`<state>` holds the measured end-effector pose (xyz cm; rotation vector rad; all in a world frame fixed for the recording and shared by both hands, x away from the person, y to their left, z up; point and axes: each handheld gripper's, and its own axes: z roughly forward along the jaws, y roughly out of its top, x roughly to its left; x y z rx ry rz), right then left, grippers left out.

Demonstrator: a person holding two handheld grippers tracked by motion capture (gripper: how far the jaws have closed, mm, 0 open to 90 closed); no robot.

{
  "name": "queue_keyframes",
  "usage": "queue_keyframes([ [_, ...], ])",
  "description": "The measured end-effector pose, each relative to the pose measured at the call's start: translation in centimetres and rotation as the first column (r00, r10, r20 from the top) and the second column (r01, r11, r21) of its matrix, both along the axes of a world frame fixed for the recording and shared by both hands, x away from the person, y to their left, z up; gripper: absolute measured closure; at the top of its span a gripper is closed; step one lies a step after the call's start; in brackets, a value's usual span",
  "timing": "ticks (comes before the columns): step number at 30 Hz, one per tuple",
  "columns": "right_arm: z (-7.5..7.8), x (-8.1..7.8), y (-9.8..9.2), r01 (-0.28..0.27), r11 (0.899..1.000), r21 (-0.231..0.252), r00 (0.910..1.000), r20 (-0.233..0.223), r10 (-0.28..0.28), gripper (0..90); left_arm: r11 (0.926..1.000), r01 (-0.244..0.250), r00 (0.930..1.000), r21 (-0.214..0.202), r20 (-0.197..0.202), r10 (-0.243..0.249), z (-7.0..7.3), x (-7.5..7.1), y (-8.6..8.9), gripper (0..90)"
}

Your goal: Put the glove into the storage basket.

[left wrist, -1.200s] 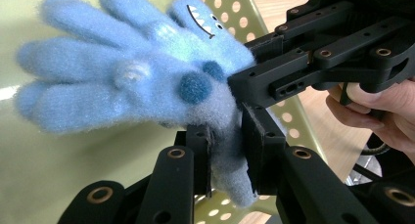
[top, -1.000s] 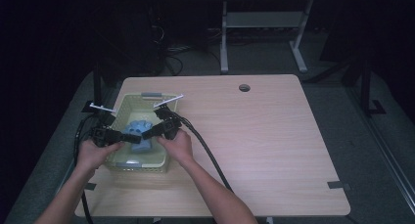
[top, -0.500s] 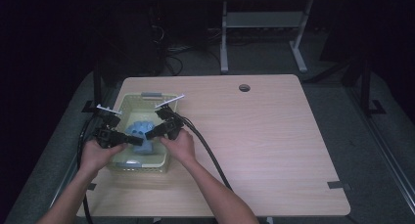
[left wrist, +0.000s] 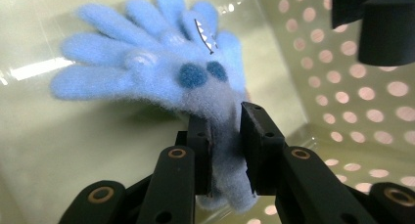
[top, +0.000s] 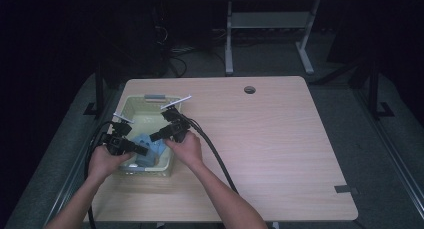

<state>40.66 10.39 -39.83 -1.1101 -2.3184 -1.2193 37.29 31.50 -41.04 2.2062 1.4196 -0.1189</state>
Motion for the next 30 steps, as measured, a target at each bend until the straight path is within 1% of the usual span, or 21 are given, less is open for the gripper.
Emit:
queue_keyframes([
  [2,0.0,0.0,-0.1,0.002,1.000,-0.002,1.0000,0.003,-0.002,71.3,0.9997,-0.003,1.0000,0.023,0.005,0.002,0.1,0.0,0.0,68.8],
  [5,0.2,0.0,-0.3,-0.003,1.000,-0.002,1.0000,0.007,0.003,71.3,0.9991,-0.008,0.9999,0.041,-0.006,0.008,0.5,0.2,0.2,59.6],
  [6,0.3,-0.1,-0.3,0.001,1.000,0.002,1.0000,0.007,-0.001,71.3,0.9989,-0.008,1.0000,0.047,-0.004,0.008,0.6,0.2,0.3,57.9],
  [7,0.3,-0.1,-0.4,0.003,1.000,0.002,1.0000,0.006,-0.003,71.3,0.9989,-0.011,0.9999,0.046,0.004,0.011,0.8,0.2,0.4,57.9],
  [8,0.4,-0.1,-0.5,0.003,1.000,0.000,1.0000,0.008,-0.003,71.3,0.9988,-0.018,0.9998,0.046,0.000,0.018,0.8,0.3,0.5,58.3],
  [10,0.5,-0.1,-0.7,0.007,1.000,0.004,0.9999,0.010,-0.007,71.2,0.9975,-0.020,0.9998,0.068,-0.005,0.021,0.8,0.4,0.6,60.7],
  [11,0.5,-0.1,-0.8,0.006,1.000,-0.001,0.9998,0.017,-0.006,71.0,0.9969,-0.031,0.9994,0.072,-0.013,0.032,0.6,0.5,0.7,60.7],
  [12,0.6,-0.1,-0.9,0.010,1.000,0.003,0.9998,0.014,-0.010,71.0,0.9962,-0.038,0.9991,0.078,-0.017,0.039,0.5,0.7,0.8,60.7],
  [15,0.7,-0.1,-1.2,0.013,1.000,0.006,0.9998,0.015,-0.013,71.0,0.9951,-0.059,0.9980,0.080,-0.020,0.061,0.3,1.1,1.0,60.6],
  [19,0.9,-0.2,-1.6,0.012,1.000,0.005,0.9997,0.022,-0.012,71.0,0.9921,-0.087,0.9950,0.090,-0.040,0.091,0.1,1.6,0.9,60.5],
  [20,1.0,-0.2,-1.7,0.015,1.000,0.007,0.9997,0.021,-0.015,71.0,0.9922,-0.084,0.9952,0.091,-0.041,0.088,0.1,1.7,0.9,59.9],
  [21,1.0,-0.2,-1.7,0.017,1.000,0.010,0.9996,0.021,-0.017,71.0,0.9920,-0.092,0.9942,0.086,-0.048,0.096,0.1,1.8,0.9,59.2],
  [23,0.9,-0.2,-2.0,0.020,1.000,0.015,0.9994,0.028,-0.020,71.0,0.9915,-0.108,0.9933,0.072,-0.033,0.111,0.4,1.9,1.1,58.3],
  [24,1.0,-0.2,-2.1,0.022,1.000,0.013,0.9995,0.022,-0.022,71.0,0.9915,-0.100,0.9942,0.083,-0.032,0.103,0.6,2.0,1.3,58.2],
  [26,0.9,-0.2,-2.3,0.022,1.000,0.010,0.9993,0.029,-0.022,71.0,0.9893,-0.124,0.9915,0.076,-0.030,0.127,0.8,2.1,1.3,56.7],
  [29,0.9,-0.2,-2.4,0.021,1.000,0.015,0.9994,0.026,-0.022,70.9,0.9883,-0.132,0.9897,0.076,-0.046,0.136,0.5,2.4,1.2,56.0],
  [30,0.9,-0.3,-2.3,0.023,1.000,0.016,0.9994,0.025,-0.023,71.0,0.9872,-0.131,0.9890,0.091,-0.056,0.137,0.2,2.6,1.0,56.0],
])
